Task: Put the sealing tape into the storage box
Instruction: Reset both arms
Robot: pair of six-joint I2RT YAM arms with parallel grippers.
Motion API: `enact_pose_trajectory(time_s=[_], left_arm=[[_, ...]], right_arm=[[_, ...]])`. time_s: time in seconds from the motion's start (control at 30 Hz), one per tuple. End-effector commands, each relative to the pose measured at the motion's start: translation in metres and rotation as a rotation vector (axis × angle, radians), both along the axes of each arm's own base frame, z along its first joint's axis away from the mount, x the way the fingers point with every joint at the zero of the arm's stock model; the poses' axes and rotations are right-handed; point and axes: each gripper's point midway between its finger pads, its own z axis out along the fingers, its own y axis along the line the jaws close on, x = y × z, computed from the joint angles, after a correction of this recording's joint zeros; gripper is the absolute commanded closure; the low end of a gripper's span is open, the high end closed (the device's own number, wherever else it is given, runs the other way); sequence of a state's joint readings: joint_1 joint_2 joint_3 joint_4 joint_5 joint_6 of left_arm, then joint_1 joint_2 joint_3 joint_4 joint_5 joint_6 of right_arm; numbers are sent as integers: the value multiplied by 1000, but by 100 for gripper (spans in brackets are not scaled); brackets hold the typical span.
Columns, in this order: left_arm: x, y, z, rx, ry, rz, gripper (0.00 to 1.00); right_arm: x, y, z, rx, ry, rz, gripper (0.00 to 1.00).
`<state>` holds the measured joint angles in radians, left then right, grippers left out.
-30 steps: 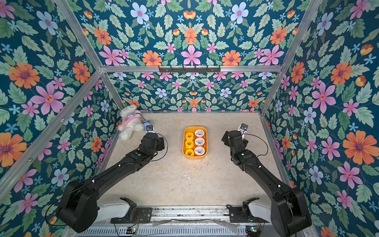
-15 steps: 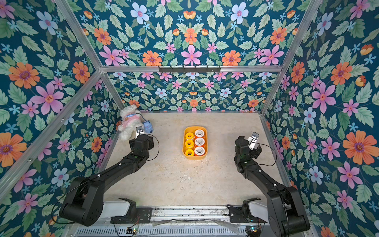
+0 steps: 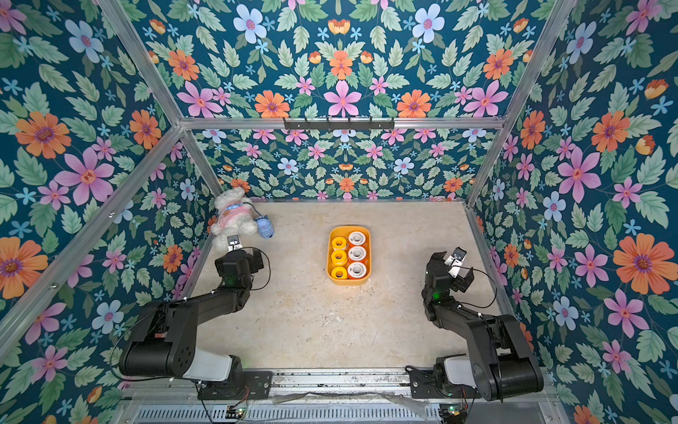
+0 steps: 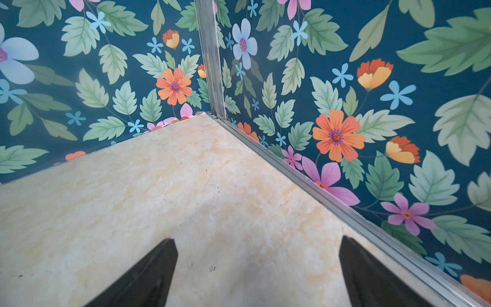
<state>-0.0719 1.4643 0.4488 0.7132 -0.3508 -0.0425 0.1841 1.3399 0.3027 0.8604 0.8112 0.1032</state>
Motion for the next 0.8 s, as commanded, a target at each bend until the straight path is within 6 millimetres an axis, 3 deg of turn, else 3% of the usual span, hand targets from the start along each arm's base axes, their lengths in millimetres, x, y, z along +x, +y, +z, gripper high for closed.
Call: enact_pose_trajectory(time_s=[0.0,0.2,0.37,0.77], left_arm=[[11,-16,14,-31,-103,-115,1],[9,-27,7,-57,-145,-233,1],[3,-32,0,-67,-190,-288,1],[2,-28,-3,-71,-179,-266,0]], right_arm=[[6,5,21,-12,-120,59,1],[16,4,3,65,-102,168,1],[12,17,3,72,-158,310,1],[6,23,0,66,-178,352,1]])
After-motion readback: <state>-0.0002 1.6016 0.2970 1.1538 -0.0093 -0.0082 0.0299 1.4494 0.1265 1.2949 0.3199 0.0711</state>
